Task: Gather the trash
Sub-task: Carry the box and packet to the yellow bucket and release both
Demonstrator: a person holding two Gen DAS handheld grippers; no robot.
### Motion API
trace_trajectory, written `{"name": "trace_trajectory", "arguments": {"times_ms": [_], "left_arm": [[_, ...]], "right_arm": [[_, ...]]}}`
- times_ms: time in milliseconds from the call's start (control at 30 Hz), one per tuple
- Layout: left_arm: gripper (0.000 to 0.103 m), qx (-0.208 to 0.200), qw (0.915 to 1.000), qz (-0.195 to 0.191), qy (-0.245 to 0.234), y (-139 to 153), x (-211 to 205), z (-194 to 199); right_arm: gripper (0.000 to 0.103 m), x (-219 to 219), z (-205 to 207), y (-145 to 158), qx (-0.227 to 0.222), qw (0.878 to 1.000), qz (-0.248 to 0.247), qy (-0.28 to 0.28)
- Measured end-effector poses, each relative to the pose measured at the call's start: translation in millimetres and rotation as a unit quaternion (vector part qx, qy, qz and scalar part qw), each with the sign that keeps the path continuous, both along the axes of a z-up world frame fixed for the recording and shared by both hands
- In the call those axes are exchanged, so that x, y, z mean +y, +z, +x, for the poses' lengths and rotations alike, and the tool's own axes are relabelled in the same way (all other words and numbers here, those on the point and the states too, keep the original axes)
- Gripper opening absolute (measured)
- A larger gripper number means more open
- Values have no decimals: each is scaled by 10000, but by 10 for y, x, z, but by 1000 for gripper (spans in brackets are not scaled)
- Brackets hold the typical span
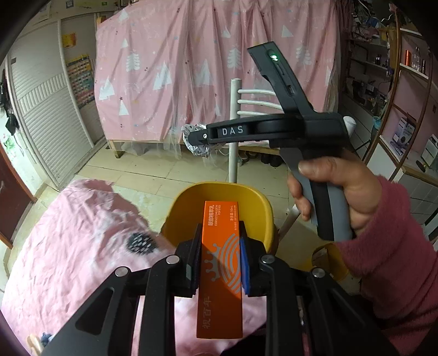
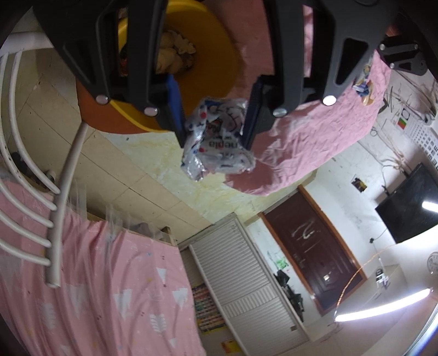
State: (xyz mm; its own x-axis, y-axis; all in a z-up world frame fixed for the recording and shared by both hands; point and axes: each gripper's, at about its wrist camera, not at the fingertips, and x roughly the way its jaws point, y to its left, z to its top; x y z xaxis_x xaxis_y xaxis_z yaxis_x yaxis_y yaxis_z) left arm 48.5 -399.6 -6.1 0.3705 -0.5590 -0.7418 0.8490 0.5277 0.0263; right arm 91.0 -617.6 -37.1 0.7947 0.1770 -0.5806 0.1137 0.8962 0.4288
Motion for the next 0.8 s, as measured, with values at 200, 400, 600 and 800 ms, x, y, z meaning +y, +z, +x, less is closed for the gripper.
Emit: {"name": "trace_trajectory", "arguments": {"times_ms": [200, 400, 600, 800], "left_arm": [[13, 521, 9984, -120, 178, -159, -385, 341], [13, 722, 9967, -133, 353, -296, -694, 588], [20, 546, 9967, -192, 575, -317, -848, 661], [68, 582, 9945, -306, 813, -294, -785, 685]], "right_arm": [[40, -239, -122, -161, 93, 9995, 102, -280], [40, -455, -219, -255, 131, 9985, 194, -504], [40, -536, -278, -335, 139, 9978, 272, -591], [41, -484, -265, -379, 185, 9981, 269, -531]]}}
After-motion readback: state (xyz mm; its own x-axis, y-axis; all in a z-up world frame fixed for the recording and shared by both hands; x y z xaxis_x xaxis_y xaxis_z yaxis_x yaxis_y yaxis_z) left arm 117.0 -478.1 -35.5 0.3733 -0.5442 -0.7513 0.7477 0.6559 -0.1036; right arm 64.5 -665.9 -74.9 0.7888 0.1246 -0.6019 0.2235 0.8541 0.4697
